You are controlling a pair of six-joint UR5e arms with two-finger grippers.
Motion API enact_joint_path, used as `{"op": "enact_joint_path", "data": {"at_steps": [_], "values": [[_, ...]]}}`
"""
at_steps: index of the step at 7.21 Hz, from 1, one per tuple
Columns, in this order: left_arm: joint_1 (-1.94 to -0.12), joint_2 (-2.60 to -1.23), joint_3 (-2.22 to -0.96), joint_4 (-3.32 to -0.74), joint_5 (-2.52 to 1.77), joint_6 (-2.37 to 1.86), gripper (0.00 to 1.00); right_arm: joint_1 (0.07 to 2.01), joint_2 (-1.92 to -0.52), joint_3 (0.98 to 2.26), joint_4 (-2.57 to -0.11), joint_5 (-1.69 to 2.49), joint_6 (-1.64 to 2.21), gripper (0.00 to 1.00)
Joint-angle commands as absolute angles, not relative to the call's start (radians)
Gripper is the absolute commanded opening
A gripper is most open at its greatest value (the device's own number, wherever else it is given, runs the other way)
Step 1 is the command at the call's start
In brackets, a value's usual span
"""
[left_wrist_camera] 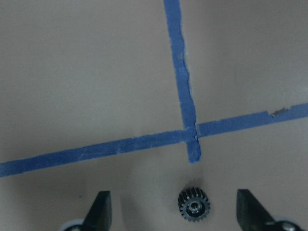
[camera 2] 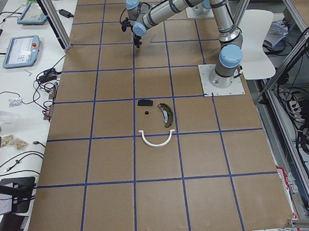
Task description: Place bearing gear from tray to pile
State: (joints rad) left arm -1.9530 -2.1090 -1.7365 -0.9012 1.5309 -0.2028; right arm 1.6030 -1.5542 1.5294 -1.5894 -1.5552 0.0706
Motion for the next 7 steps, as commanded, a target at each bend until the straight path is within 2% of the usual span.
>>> {"op": "enact_joint_path", "data": {"at_steps": [1,2,3,4,5,7], "values": [[-1.962,-2.115,-1.736,-0.902,1.529,-0.207,0.74,1.601,-1.554,1.529,-1.589,-1.559,0.071,1.00],[-1.960,-2.115,-1.736,-0.907,1.531,-0.207,0.61,1.601,-1.554,1.531,-1.591,-1.555,0.068,1.00],[-1.962,-2.115,-1.735,-0.910,1.529,-0.207,0.30,1.598,-1.554,1.532,-1.592,-1.554,0.067,1.00],[-1.962,-2.115,-1.735,-0.916,1.531,-0.207,0.09,1.598,-1.554,1.535,-1.591,-1.554,0.069,1.00],[-1.960,-2.114,-1.730,-0.919,1.532,-0.207,0.00,1.598,-1.555,1.539,-1.589,-1.555,0.071,1.00],[-1.942,-2.074,-1.718,-0.945,1.529,-0.190,0.00,1.597,-1.554,1.539,-1.586,-1.557,0.069,1.00]]}}
